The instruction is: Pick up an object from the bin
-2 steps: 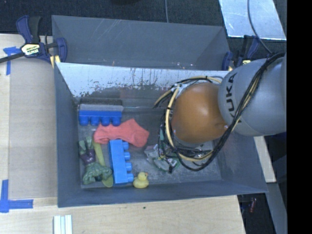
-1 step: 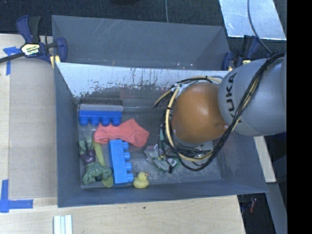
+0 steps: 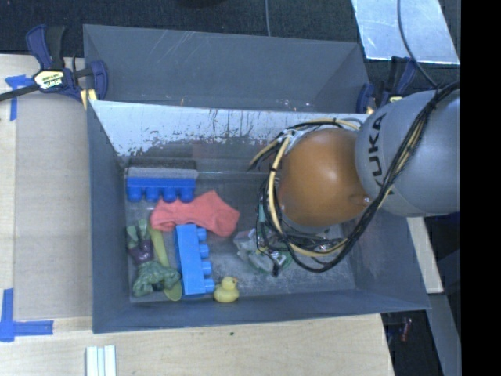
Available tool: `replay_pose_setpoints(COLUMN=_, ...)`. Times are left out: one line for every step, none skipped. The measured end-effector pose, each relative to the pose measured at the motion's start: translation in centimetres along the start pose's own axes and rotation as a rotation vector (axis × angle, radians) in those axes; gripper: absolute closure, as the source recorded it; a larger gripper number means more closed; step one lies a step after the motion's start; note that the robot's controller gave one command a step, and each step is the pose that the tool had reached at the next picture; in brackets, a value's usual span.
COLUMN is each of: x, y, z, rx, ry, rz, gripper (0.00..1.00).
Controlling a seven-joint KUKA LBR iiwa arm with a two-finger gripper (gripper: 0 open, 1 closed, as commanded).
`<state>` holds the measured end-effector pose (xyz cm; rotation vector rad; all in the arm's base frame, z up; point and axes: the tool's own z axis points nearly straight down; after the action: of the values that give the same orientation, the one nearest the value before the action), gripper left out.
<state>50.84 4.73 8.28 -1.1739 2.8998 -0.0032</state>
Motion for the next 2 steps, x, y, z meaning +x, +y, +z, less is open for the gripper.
replay_pose_setpoints(x=0.0, y=0.0, z=-1.8, rx=-0.001, ry=0.000, rz=0.001, gripper=1.00)
replay_pose_setpoints(x=-0.1, y=0.0, z=-3.7, rx=0.000, ry=-0.001, rz=0.003, gripper=1.00)
